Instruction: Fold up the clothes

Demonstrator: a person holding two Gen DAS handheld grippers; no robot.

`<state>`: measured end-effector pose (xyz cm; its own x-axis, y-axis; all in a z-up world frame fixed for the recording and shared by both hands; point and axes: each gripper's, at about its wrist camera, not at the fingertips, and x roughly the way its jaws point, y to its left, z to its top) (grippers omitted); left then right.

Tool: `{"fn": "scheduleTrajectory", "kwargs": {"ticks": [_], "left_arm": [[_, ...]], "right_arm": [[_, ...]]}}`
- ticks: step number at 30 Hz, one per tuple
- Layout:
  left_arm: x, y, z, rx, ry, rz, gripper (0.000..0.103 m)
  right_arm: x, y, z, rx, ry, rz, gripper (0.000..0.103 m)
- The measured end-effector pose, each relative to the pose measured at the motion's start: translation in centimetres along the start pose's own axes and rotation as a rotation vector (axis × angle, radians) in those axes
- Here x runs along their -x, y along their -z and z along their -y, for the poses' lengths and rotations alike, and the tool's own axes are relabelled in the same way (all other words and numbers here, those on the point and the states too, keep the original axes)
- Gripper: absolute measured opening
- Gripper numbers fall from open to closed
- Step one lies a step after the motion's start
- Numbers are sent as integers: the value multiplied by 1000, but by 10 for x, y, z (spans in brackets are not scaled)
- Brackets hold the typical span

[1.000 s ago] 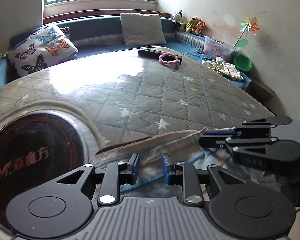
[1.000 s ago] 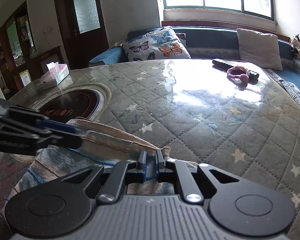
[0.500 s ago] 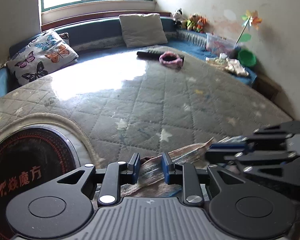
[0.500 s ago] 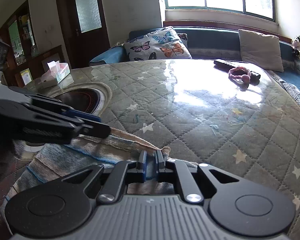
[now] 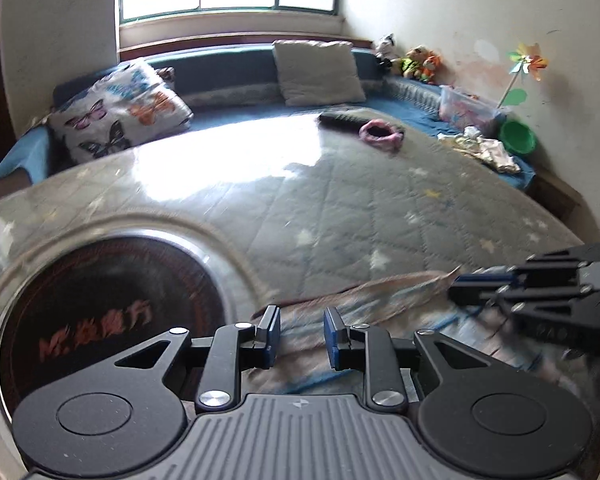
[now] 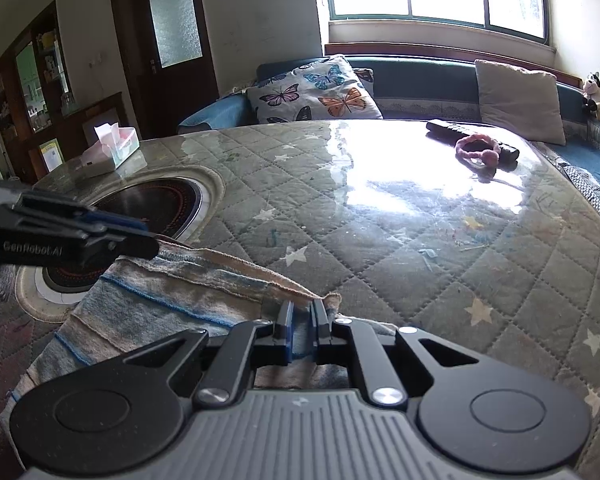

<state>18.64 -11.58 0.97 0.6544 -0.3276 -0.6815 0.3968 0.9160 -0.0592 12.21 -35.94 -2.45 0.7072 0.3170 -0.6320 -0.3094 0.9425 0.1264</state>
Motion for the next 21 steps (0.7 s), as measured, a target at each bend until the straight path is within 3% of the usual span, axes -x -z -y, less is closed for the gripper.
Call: {"fn": "scheduleTrajectory", "kwargs": {"ticks": [6,14,21], "left_arm": [[-6,7,-14,48,-21,-26,26],[22,11,-6,37,-11,3,27],[53,29,9,4,25,10,38]], "right_arm": [[-1,0,2,-8,-6,1,8],[23,0,-4,4,-14,37,12],[65,13,-22,70,-100,42,12]]}}
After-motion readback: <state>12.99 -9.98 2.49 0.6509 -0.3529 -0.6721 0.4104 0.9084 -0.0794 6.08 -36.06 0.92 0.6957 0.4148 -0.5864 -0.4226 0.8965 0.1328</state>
